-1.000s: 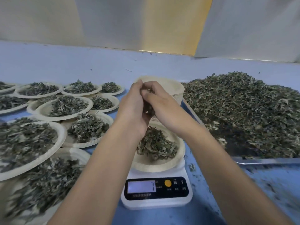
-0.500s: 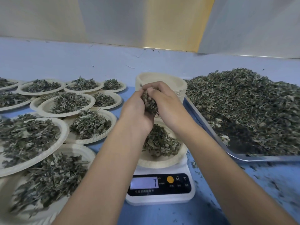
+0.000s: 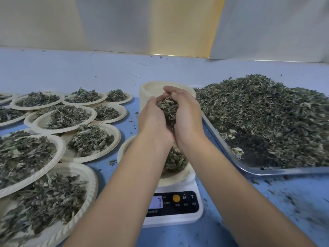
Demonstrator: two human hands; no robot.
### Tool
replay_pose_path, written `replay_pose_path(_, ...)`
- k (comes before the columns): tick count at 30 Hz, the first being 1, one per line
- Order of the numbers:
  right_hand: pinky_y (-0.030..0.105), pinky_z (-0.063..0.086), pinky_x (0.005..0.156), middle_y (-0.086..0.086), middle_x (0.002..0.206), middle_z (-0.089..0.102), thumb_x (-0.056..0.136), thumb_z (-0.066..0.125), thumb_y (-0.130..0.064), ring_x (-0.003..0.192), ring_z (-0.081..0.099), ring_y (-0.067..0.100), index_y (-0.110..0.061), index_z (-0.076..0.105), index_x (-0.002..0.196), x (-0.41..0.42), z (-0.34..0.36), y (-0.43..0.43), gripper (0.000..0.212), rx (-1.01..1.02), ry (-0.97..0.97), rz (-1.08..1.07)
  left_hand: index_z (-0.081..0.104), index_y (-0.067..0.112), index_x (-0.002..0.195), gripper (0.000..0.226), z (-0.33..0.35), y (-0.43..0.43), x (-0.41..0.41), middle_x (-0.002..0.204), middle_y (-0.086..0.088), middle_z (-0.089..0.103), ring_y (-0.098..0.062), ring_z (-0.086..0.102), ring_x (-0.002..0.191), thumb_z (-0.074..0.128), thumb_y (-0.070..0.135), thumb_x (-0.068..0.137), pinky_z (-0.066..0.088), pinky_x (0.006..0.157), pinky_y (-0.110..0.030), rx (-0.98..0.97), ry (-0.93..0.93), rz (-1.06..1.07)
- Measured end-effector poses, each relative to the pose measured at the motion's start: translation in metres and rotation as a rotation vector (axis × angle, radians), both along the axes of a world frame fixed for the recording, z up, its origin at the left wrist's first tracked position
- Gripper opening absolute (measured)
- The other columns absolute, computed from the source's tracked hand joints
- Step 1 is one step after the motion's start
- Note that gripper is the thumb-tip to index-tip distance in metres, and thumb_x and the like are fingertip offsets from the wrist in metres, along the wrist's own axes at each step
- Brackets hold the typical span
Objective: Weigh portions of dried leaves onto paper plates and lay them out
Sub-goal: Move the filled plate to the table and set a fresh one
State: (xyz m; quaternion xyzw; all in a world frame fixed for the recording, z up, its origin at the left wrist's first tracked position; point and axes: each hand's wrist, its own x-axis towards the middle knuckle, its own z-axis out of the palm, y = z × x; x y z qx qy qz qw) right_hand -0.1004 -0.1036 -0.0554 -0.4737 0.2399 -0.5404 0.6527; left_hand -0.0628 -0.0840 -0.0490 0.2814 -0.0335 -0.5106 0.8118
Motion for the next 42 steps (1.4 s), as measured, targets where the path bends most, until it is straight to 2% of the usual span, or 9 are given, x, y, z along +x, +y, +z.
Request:
replay_pose_path(6, 0.014, 0.049, 0.050, 0.002, 0.071, 0.060, 0.093, 0.038, 0.002, 0.055, 0.059, 0.004, -0.003, 0.064, 0.091, -0.039, 0.012, -0.020, 0.027, 0.052, -0.147, -0.073, 0.060, 0.012, 0.069, 0.040, 0.011, -0.027, -0.041, 0.073, -0.004, 0.062, -0.017, 0.060, 0.065, 0.038, 0.022, 0.101, 0.046, 0.054, -0.024, 0.034, -0.062, -0.032)
replay_pose_path(9, 0.013, 0.050, 0.054, -0.009, 0.063, 0.065, 0.091, 0.038, 0.001, 0.058, 0.062, -0.001, -0.008, 0.067, 0.083, -0.064, 0.010, -0.038, 0.031, 0.083, -0.108, -0.174, 0.062, 0.010, 0.078, 0.032, 0.010, -0.042, -0.065, 0.082, -0.007, 0.064, -0.018, 0.061, 0.067, 0.039, 0.015, 0.100, 0.046, 0.052, -0.023, 0.071, -0.121, -0.092)
replay_pose_path(14, 0.030, 0.045, 0.084, -0.010, 0.076, 0.066, 0.090, 0.040, -0.002, 0.081, 0.057, 0.005, -0.019, 0.068, 0.081, -0.101, -0.008, -0.070, 0.034, 0.173, 0.058, -0.354, 0.050, 0.009, 0.130, 0.041, -0.004, -0.073, -0.101, 0.133, -0.013, 0.053, -0.028, 0.053, 0.120, 0.048, 0.032, 0.097, 0.045, 0.084, -0.032, 0.239, -0.290, -0.220)
replay_pose_path(19, 0.038, 0.052, 0.087, 0.002, 0.090, 0.067, 0.091, 0.041, 0.002, 0.091, 0.063, 0.020, -0.018, 0.067, 0.086, -0.127, -0.026, -0.089, 0.034, 0.237, 0.112, -0.334, 0.060, 0.013, 0.110, 0.026, -0.020, -0.086, -0.128, 0.130, -0.009, 0.056, -0.023, 0.058, 0.108, 0.054, 0.033, 0.094, 0.045, 0.082, -0.029, 0.244, -0.309, -0.406)
replay_pose_path(22, 0.034, 0.050, 0.084, -0.002, 0.086, 0.066, 0.089, 0.046, -0.002, 0.086, 0.062, 0.017, -0.014, 0.069, 0.090, -0.133, -0.036, -0.098, 0.026, 0.299, 0.120, -0.302, 0.056, 0.005, 0.125, 0.036, -0.037, -0.095, -0.134, 0.130, -0.015, 0.057, -0.031, 0.054, 0.120, 0.051, 0.026, 0.096, 0.044, 0.087, -0.035, 0.323, -0.406, -0.400)
replay_pose_path(27, 0.039, 0.049, 0.097, 0.010, 0.101, 0.070, 0.086, 0.036, 0.007, 0.097, 0.064, 0.024, -0.008, 0.068, 0.092, -0.135, -0.044, -0.105, 0.037, 0.235, 0.295, -0.382, 0.063, 0.004, 0.115, 0.026, -0.047, -0.099, -0.131, 0.096, -0.012, 0.063, -0.026, 0.059, 0.085, 0.049, 0.013, 0.095, 0.046, 0.076, -0.035, 0.381, -0.499, -0.347)
replay_pose_path(31, 0.042, 0.045, 0.102, 0.004, 0.100, 0.071, 0.083, 0.039, 0.006, 0.103, 0.064, 0.023, -0.019, 0.070, 0.083, -0.136, -0.046, -0.106, 0.040, 0.187, 0.374, -0.446, 0.060, 0.013, 0.125, 0.031, -0.043, -0.098, -0.131, 0.123, -0.011, 0.060, -0.028, 0.055, 0.112, 0.045, 0.015, 0.098, 0.046, 0.094, -0.037, 0.382, -0.492, -0.339)
replay_pose_path(37, 0.050, 0.035, 0.107, 0.002, 0.108, 0.071, 0.080, 0.040, -0.003, 0.109, 0.060, 0.028, -0.028, 0.073, 0.077, -0.140, -0.046, -0.104, 0.041, 0.218, 0.397, -0.466, 0.063, 0.017, 0.119, 0.029, -0.035, -0.088, -0.133, 0.132, -0.004, 0.052, -0.012, 0.042, 0.088, 0.039, 0.018, 0.101, 0.034, 0.077, -0.026, 0.378, -0.571, -0.296)
replay_pose_path(42, 0.046, 0.044, 0.101, -0.003, 0.087, 0.070, 0.081, 0.040, -0.003, 0.087, 0.061, 0.018, -0.031, 0.073, 0.078, -0.137, -0.041, -0.096, 0.043, 0.210, 0.414, -0.499, 0.053, 0.016, 0.133, 0.036, -0.029, -0.082, -0.129, 0.140, -0.007, 0.047, -0.023, 0.046, 0.118, 0.048, 0.025, 0.098, 0.036, 0.085, -0.030, 0.408, -0.557, -0.386)
